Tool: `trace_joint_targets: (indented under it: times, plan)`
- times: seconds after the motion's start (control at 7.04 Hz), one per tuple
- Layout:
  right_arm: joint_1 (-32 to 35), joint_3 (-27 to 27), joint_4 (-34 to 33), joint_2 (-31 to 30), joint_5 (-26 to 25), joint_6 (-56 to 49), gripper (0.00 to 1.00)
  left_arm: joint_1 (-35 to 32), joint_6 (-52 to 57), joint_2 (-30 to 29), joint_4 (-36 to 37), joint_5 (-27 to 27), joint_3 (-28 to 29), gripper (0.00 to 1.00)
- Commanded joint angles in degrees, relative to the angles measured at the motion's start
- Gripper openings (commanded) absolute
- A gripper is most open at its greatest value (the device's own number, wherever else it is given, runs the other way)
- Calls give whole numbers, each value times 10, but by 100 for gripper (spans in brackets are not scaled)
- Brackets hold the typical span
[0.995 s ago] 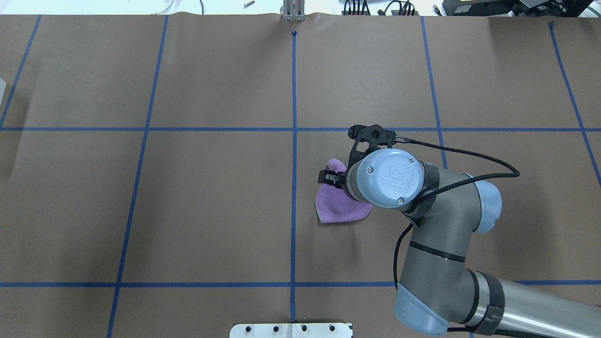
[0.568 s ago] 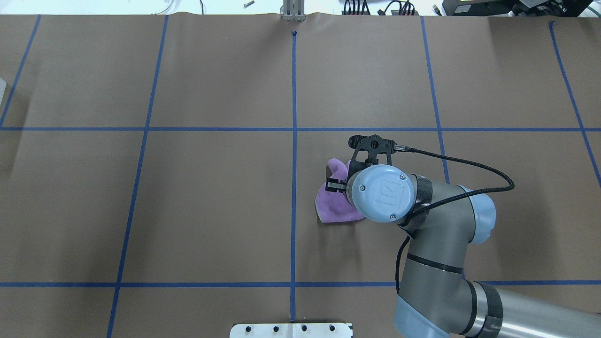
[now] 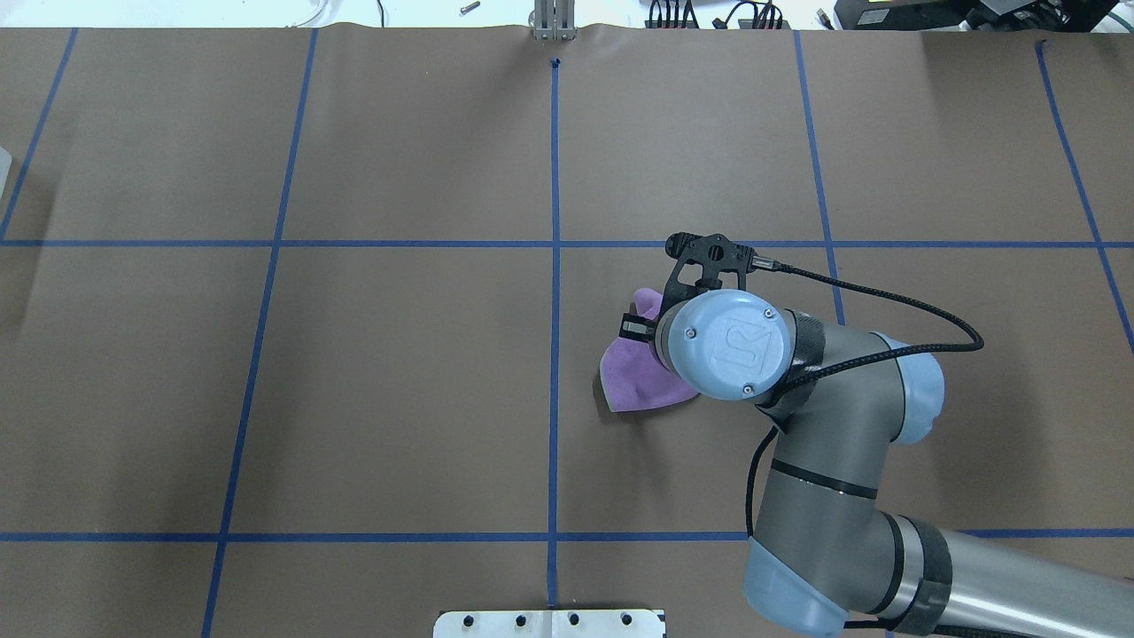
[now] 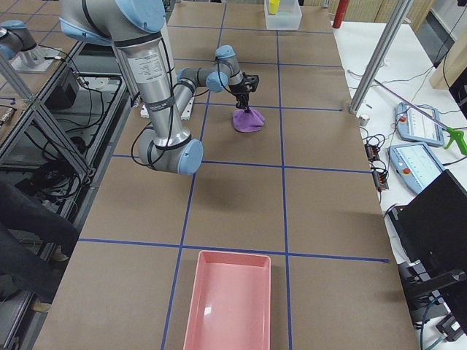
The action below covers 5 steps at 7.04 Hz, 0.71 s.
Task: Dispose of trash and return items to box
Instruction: 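Lift the purple cloth and carry it toward the pink bin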
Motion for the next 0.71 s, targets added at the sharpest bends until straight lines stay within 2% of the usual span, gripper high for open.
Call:
trace_joint_targets:
  times: [0.0,0.14,0.28,0.57]
  plan:
    - [75,6,-2,-7,71,-68,0,0,2,1,1,1,2,99]
    - [126,7,-2,-15,127,-121,0,0,1,8,7,3,9,99]
    - [182,6,-3,-30,187,-189,0,0,2,17,-3,3,54,99]
    - [307,6,-3,-77,319,-326,0,1,2,18,-19,5,49,99]
